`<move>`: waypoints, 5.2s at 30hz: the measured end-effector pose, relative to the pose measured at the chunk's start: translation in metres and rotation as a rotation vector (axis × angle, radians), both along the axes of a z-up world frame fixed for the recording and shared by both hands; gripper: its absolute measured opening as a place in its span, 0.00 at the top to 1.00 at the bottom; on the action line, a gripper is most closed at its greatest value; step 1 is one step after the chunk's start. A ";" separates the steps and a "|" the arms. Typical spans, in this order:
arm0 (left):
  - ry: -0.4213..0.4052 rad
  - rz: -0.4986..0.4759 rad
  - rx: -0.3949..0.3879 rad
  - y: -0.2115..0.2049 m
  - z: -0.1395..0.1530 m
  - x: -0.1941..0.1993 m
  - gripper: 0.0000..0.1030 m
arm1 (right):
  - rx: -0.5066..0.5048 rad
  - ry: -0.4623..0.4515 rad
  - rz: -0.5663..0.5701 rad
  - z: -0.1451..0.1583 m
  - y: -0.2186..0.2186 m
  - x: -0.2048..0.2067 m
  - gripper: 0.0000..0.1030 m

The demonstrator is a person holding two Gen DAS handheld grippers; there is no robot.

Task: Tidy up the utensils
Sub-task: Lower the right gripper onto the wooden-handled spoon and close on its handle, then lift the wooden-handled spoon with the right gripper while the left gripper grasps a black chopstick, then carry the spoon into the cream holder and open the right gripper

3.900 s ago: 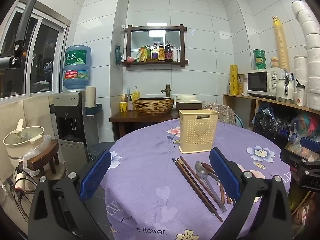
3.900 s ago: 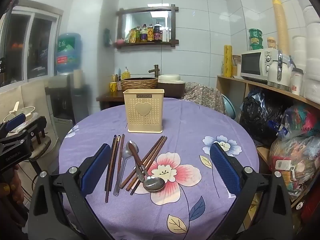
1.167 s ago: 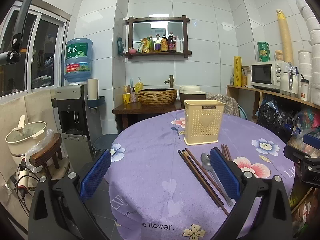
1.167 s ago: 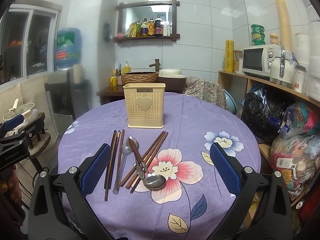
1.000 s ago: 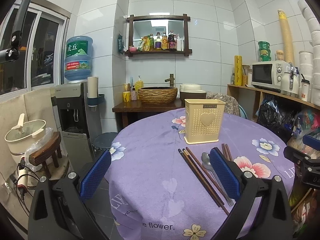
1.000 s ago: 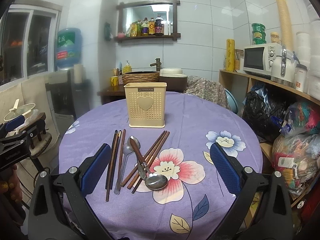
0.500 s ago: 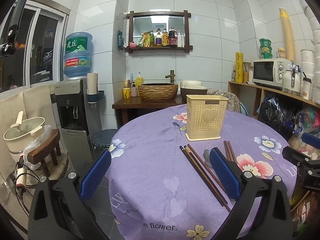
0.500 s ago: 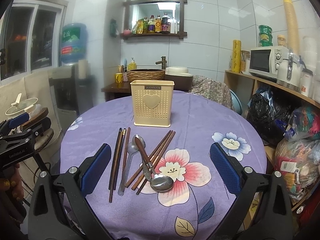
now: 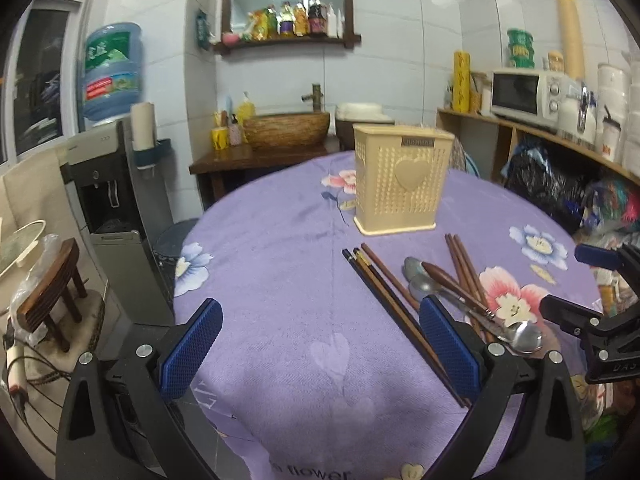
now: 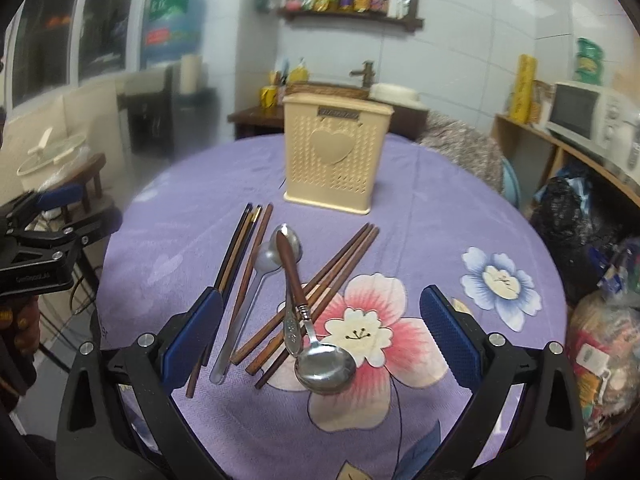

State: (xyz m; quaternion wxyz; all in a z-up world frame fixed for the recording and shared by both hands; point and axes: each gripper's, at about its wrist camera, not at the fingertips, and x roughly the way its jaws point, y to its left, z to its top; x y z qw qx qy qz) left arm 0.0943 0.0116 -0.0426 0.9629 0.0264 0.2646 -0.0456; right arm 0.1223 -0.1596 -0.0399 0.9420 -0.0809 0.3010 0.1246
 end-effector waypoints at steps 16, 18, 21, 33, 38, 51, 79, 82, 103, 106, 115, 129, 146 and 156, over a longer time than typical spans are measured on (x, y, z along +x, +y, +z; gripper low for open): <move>0.292 -0.029 -0.141 0.012 -0.032 0.077 0.36 | -0.009 0.283 0.154 -0.045 0.026 0.124 0.50; 0.317 -0.029 -0.162 0.013 -0.034 0.080 0.39 | -0.025 0.298 0.164 -0.049 0.029 0.127 0.57; 0.321 -0.030 -0.161 0.012 -0.034 0.082 0.41 | -0.043 0.324 0.190 -0.055 0.034 0.130 0.66; 0.374 -0.089 -0.139 -0.013 -0.040 0.103 0.42 | 0.082 0.319 0.114 -0.042 -0.001 0.128 0.84; 0.398 -0.081 -0.098 -0.028 -0.046 0.113 0.44 | 0.145 0.301 0.029 -0.035 -0.034 0.120 0.84; 0.413 -0.025 0.038 -0.025 -0.056 0.106 0.44 | 0.146 0.219 0.005 -0.023 -0.041 0.099 0.84; 0.480 -0.060 0.021 -0.044 -0.050 0.181 0.92 | 0.174 0.176 -0.063 -0.009 -0.065 0.100 0.84; 0.470 -0.060 -0.010 -0.039 -0.046 0.179 0.92 | 0.175 0.176 -0.062 -0.008 -0.065 0.101 0.84; 0.031 -0.076 -0.184 0.021 0.105 0.111 0.92 | 0.275 0.094 -0.043 0.052 -0.090 0.088 0.84; 0.026 -0.071 -0.179 0.024 0.105 0.113 0.92 | 0.257 0.093 -0.040 0.055 -0.088 0.091 0.84; -0.023 -0.084 -0.161 0.028 0.136 0.119 0.92 | 0.232 0.101 -0.008 0.074 -0.082 0.108 0.84; -0.217 -0.157 -0.238 -0.026 0.271 0.184 0.92 | 0.266 -0.125 0.037 0.228 -0.046 0.193 0.84; -0.019 -0.082 -0.152 -0.039 0.135 0.236 0.92 | 0.200 0.020 -0.023 0.090 -0.023 0.244 0.84; -0.006 -0.103 -0.142 -0.042 0.125 0.235 0.92 | 0.185 -0.009 -0.054 0.079 -0.027 0.241 0.82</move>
